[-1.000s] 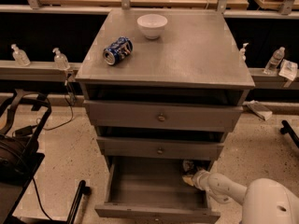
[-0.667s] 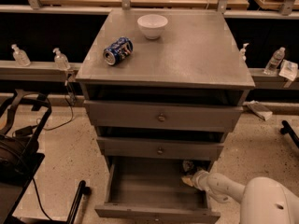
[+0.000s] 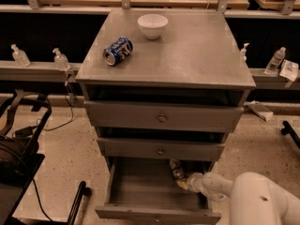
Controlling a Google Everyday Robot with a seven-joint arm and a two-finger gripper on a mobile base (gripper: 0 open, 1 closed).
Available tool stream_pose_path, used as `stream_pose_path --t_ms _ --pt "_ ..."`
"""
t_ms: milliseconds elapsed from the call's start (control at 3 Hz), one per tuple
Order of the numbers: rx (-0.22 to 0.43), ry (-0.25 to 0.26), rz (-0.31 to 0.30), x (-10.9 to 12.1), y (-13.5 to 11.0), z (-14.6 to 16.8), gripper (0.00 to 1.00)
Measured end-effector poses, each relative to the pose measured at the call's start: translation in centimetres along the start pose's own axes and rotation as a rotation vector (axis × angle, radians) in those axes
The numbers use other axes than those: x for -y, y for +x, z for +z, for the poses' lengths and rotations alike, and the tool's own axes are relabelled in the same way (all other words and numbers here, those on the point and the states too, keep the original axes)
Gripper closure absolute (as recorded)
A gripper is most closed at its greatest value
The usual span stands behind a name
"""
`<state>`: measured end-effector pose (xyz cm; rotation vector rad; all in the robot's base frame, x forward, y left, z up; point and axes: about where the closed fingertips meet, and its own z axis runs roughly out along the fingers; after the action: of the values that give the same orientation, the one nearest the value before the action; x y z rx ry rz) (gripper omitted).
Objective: Pick 7up can from bottom drawer and place on counter
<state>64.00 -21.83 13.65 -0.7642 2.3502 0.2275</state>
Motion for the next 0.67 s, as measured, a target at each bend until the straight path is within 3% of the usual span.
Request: stream_pose_path --t_ms 333,667 --pt "-0.046 -0.131 -0.065 -4.2 0.0 2.9 0.45" --pt "-0.055 -0.160 -0.081 -5.2 -0.3 3.4 0.32"
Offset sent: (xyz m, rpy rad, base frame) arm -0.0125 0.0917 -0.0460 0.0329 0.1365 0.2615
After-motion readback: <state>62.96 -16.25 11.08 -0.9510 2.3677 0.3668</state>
